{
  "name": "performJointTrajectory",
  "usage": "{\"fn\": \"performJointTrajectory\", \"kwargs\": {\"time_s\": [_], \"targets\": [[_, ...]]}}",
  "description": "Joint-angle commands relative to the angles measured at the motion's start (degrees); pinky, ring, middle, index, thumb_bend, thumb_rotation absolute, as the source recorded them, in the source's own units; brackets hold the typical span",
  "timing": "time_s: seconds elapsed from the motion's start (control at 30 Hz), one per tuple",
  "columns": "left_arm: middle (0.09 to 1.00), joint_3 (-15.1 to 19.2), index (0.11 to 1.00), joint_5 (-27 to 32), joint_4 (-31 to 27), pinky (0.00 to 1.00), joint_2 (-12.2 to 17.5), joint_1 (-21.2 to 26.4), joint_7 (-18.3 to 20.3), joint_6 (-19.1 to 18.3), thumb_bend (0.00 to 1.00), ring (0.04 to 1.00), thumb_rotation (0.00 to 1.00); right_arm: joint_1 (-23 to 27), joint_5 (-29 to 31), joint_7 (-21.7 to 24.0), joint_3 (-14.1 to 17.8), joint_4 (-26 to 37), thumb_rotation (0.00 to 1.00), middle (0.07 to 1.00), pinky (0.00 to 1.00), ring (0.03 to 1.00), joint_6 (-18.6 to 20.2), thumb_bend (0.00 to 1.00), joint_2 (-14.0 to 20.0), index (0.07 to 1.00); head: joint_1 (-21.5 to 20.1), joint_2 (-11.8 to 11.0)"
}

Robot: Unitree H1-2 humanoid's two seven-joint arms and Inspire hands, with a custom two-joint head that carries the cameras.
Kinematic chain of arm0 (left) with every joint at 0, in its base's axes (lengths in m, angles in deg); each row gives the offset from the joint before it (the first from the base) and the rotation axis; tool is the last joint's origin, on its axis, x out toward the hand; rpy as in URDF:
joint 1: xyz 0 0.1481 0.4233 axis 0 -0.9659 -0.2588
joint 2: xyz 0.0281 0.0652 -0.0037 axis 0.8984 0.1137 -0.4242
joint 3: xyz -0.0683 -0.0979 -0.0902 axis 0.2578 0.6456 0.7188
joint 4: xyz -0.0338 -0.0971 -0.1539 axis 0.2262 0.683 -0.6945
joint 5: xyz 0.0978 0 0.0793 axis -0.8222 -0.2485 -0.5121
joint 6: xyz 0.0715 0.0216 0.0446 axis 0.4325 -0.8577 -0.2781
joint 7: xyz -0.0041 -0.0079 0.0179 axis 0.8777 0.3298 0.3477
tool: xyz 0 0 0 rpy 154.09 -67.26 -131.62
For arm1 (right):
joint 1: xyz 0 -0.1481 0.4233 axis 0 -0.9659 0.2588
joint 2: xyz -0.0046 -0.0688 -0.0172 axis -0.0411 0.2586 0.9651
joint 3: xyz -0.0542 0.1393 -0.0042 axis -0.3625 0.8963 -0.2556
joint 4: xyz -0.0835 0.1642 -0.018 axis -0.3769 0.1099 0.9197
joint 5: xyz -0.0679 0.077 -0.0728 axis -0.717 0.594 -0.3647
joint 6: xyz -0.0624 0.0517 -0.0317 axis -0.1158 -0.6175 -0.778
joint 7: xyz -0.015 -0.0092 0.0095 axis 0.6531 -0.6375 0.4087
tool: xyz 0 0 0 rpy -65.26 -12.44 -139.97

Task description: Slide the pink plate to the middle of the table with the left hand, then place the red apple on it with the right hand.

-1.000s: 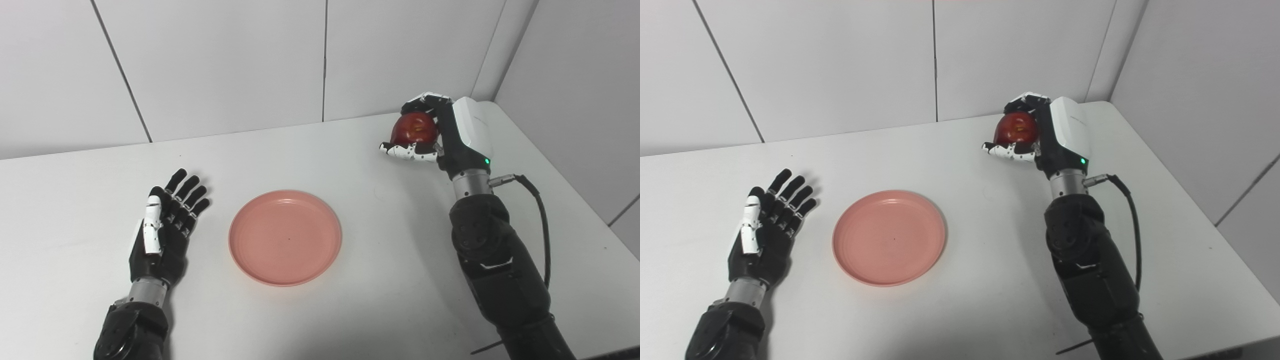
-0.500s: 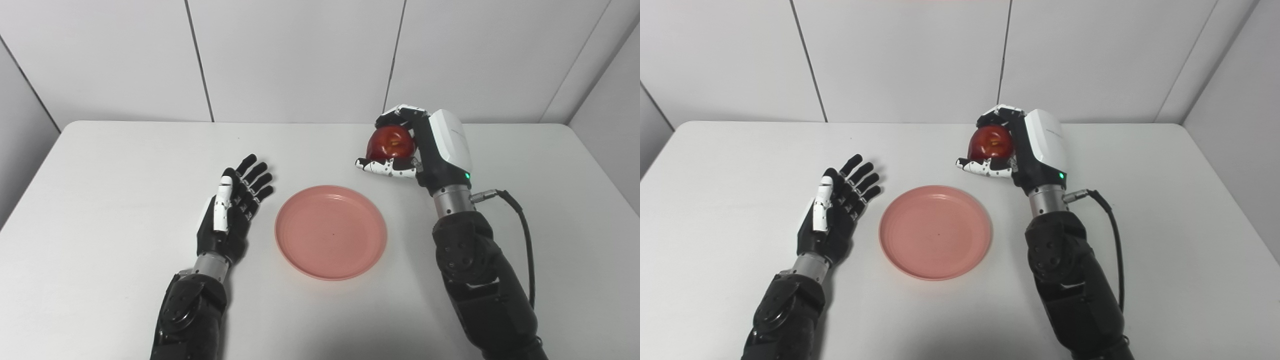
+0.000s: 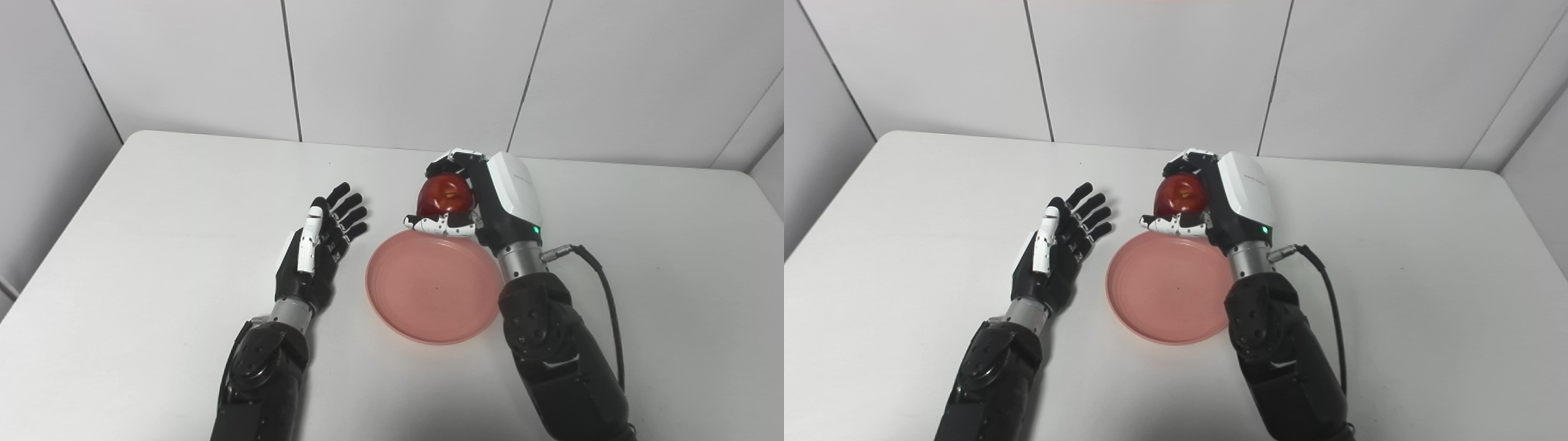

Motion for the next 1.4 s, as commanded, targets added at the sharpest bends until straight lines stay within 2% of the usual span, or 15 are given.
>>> {"fn": "performJointTrajectory", "kwargs": {"time_s": [0.0,0.2,0.47,0.87,1.37], "targets": [[0.864,0.46,0.853,-0.47,1.21,0.86,-0.65,-1.73,-1.99,-3.04,0.42,0.856,1.0,1.78,0.27,-0.69,-0.6,0.42,0.14,0.406,0.22,0.305,-3.83,0.52,-1.32,0.485,0.11,0.01],[0.859,0.7,0.841,-0.68,0.95,0.86,-0.88,-1.55,-2.84,-3.05,0.42,0.857,1.0,0.42,0.25,-0.98,-2.52,-1.62,0.13,0.401,0.22,0.297,-5.26,0.52,-2.34,0.485,1.31,0.25],[0.855,1.19,0.837,-0.15,1.36,0.84,-0.26,-1.41,-2.24,-2.42,0.42,0.855,1.0,-2.8,-0.97,-0.54,-4.64,-2.18,0.13,0.394,0.19,0.276,-4.52,0.52,-2.58,0.486,0.81,0.77],[0.852,1.4,0.836,-0.5,0.68,0.83,-0.3,-1.5,-2.74,-2.95,0.42,0.85,1.0,-6.03,-1.06,-0.04,-4.95,-3.41,0.13,0.405,0.2,0.29,-4.24,0.52,-1.76,0.487,-0.11,1.59],[0.848,1.46,0.835,-0.57,-0.12,0.83,-0.49,-1.73,-2.84,-3.93,0.41,0.848,1.0,-7.02,-2.51,-0.67,-4.56,-4.15,0.14,0.42,0.21,0.302,-3.65,0.52,-0.84,0.487,-0.56,2.2]]}}
